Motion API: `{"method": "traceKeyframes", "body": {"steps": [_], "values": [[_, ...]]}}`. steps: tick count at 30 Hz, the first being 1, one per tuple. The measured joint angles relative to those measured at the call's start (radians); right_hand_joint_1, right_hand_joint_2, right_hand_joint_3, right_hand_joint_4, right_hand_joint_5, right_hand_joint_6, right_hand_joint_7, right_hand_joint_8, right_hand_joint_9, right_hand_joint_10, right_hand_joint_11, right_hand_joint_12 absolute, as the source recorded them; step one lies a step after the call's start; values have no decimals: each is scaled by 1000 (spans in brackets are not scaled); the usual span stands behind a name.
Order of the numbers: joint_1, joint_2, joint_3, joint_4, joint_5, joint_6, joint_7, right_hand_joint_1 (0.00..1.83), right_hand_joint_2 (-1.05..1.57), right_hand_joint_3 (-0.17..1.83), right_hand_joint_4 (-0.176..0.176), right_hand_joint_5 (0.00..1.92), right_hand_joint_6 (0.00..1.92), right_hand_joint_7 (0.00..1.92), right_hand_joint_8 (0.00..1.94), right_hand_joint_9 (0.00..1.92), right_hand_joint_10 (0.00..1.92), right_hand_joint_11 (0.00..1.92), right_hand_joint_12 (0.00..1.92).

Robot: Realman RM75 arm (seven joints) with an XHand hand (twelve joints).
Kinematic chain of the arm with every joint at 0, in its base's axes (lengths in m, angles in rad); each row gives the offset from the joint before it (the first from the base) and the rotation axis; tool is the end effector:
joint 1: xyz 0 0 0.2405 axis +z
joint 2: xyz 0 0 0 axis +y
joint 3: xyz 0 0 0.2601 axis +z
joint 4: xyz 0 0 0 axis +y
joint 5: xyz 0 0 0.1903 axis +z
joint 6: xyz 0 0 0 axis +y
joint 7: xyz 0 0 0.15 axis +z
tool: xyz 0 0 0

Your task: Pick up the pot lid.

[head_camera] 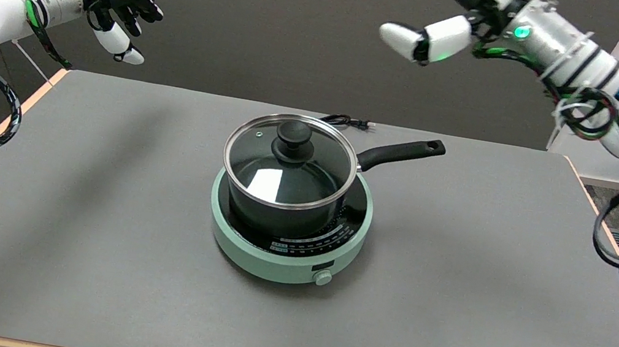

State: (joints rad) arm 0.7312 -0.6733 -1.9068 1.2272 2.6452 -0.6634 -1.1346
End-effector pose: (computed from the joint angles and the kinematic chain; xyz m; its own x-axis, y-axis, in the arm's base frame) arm -0.0279 -0.4087 0.3741 0.8833 -0.0009 0.4688 -0.3658 -0.6265 0.6882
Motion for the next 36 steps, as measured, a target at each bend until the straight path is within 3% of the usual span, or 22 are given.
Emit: {"method": "traceKeyframes", "body": {"steps": [14,36], "values": [[73,-17,-190,228,-183,182,-2,900,495,1021,103,402,167,545,185,569,348,413,827],[-11,6,-303,457,-306,340,-1,961,516,1051,117,450,193,577,187,580,399,442,872]]}}
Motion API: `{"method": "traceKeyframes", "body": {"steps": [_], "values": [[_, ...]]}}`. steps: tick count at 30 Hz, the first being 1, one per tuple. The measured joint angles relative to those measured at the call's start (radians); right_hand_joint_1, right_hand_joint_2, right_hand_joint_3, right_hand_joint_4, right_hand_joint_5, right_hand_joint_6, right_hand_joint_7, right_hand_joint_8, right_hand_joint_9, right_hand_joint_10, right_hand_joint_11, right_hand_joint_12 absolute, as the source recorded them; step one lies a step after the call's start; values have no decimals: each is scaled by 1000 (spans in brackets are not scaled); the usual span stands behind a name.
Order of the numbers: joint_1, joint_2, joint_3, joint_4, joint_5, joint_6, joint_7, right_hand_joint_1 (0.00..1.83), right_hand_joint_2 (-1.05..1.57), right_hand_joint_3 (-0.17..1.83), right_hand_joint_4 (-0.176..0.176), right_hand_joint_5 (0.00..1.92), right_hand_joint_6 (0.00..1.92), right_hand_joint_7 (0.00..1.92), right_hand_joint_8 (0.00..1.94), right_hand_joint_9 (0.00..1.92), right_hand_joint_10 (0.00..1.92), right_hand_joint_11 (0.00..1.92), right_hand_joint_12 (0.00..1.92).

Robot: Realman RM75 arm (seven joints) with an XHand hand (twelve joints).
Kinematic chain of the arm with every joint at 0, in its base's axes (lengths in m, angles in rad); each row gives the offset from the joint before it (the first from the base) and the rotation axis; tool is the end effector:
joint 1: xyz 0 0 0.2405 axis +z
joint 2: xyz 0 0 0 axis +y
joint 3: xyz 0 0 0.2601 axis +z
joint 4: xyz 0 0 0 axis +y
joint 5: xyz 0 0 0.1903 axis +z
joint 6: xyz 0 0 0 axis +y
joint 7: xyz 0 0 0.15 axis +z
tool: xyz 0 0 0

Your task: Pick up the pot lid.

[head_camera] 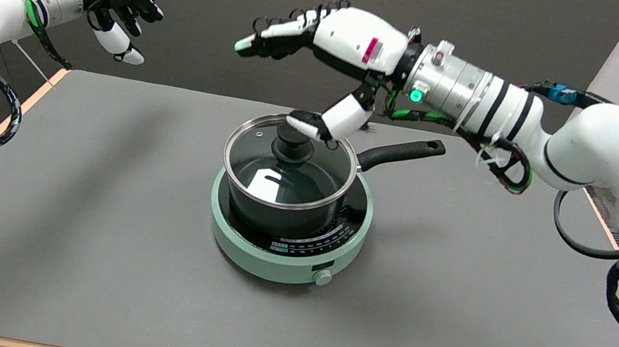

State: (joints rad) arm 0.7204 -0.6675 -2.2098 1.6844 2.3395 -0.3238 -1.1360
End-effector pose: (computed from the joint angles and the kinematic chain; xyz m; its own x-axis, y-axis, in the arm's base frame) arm -0.0599 -0.3742 0.2517 0.9919 0.0456 0.1184 -0.0500 -0.7172 0.6951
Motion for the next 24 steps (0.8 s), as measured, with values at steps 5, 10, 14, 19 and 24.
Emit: {"method": "traceKeyframes", "body": {"steps": [5,10,14,19,24], "values": [[-24,7,-18,26,-48,18,0,983,519,1059,119,453,192,578,182,580,399,447,879],[-38,6,-44,34,-89,38,-1,1020,521,1065,128,465,197,583,177,591,404,454,894],[-40,-4,-65,24,-124,50,-1,1030,525,1072,131,469,199,584,175,592,402,455,895],[-25,-22,-103,-3,-158,61,-1,1035,527,1074,143,475,205,583,174,592,401,456,894],[-7,-36,-131,-35,-180,69,-2,1055,521,1079,166,500,223,581,177,603,389,453,898]]}}
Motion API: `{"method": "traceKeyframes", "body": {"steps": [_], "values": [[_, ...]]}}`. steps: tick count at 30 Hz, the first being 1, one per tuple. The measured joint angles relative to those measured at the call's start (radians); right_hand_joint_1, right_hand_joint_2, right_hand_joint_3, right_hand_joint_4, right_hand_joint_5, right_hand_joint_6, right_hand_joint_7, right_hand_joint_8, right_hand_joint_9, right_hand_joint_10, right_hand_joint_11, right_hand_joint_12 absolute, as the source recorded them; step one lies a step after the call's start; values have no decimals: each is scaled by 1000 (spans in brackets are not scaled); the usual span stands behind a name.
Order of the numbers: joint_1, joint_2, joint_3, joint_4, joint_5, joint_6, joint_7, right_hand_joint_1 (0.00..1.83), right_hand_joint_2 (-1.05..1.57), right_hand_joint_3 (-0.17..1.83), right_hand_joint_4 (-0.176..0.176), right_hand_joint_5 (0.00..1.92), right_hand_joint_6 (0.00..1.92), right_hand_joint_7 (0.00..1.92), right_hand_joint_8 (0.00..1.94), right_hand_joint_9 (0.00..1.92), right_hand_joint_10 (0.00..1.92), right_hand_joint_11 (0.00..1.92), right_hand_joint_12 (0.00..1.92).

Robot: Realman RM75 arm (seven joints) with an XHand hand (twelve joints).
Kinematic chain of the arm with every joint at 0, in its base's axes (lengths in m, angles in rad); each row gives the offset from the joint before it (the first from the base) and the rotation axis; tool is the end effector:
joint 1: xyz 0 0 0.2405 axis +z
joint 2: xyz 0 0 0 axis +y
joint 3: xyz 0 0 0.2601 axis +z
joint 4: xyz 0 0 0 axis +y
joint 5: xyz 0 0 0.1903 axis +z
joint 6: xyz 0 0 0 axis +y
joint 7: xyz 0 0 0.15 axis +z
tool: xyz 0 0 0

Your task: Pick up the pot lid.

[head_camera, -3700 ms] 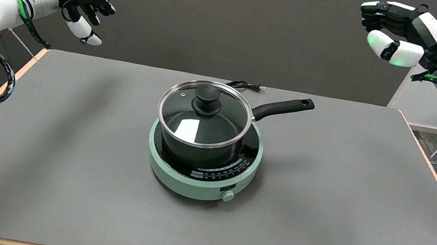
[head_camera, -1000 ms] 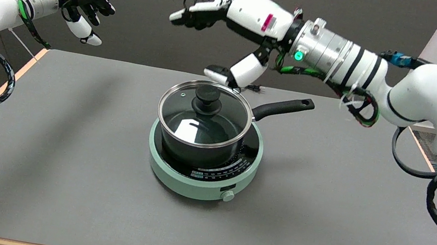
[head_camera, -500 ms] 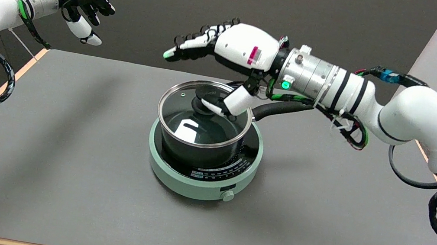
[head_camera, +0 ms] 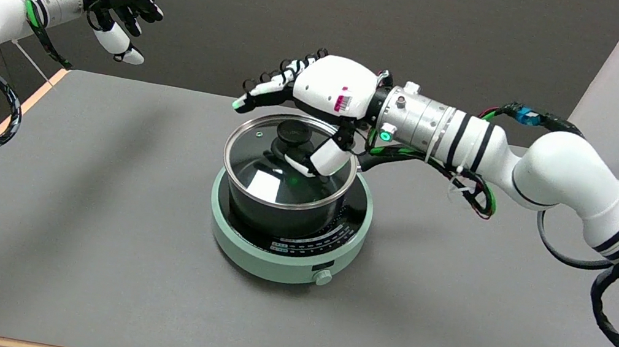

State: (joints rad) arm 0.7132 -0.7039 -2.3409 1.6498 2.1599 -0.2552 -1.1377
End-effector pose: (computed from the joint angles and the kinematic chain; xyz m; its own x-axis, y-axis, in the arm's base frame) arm -0.1087 -0.3809 0.2381 0.9985 0.0281 -0.0460 0.0527 -0.6915 0.7205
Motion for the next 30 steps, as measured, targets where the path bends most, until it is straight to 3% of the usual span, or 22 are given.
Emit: {"method": "traceKeyframes", "body": {"steps": [9,30], "values": [[18,-1,-29,-51,-38,13,-1,1045,559,1058,176,553,306,612,168,628,423,465,921],[-4,58,-17,-31,-67,32,5,1024,558,1053,176,559,300,665,182,675,484,508,1045]]}}
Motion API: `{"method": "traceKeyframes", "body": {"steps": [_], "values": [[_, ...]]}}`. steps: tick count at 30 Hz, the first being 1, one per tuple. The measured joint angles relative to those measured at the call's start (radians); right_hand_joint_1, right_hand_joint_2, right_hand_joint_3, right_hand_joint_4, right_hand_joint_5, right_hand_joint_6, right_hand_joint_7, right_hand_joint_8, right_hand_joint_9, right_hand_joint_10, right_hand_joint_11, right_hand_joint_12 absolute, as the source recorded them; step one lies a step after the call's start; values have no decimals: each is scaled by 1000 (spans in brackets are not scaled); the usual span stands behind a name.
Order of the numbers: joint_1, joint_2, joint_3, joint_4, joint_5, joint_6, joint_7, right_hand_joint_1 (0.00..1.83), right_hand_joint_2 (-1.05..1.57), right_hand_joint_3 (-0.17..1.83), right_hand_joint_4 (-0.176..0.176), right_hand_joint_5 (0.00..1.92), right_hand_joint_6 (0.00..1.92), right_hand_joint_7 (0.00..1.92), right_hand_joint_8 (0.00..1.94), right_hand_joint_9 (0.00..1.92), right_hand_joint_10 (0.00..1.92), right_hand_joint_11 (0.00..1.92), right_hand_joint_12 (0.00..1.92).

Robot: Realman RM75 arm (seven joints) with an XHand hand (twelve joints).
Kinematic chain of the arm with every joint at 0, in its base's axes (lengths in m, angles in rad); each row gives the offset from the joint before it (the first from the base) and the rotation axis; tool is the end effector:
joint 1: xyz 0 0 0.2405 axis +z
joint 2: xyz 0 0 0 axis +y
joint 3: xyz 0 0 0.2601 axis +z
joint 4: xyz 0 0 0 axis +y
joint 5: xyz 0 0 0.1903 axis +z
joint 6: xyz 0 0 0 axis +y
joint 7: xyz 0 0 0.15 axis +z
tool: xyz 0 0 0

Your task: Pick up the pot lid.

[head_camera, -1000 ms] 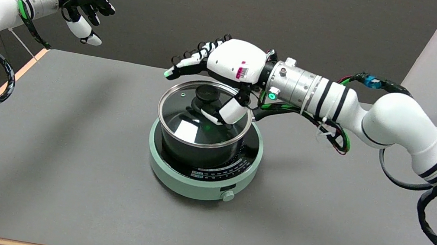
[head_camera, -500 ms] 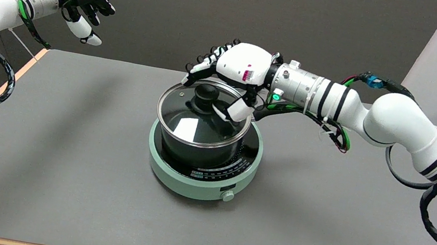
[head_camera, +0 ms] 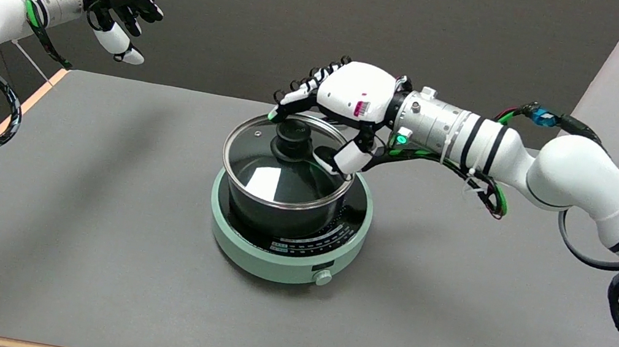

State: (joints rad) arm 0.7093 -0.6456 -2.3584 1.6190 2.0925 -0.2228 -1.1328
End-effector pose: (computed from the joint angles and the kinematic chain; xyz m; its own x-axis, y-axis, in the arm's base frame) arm -0.1193 -0.3874 0.2669 0.9883 0.0307 -0.1497 0.1361 -0.6230 0.7703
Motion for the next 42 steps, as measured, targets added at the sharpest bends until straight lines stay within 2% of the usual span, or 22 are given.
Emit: {"method": "traceKeyframes", "body": {"steps": [19,42], "values": [[-3,46,30,81,0,3,49,1012,552,1043,176,556,288,683,192,689,503,525,1091],[23,10,-28,60,0,3,91,1001,570,1022,176,585,345,714,213,703,513,525,1090]]}}
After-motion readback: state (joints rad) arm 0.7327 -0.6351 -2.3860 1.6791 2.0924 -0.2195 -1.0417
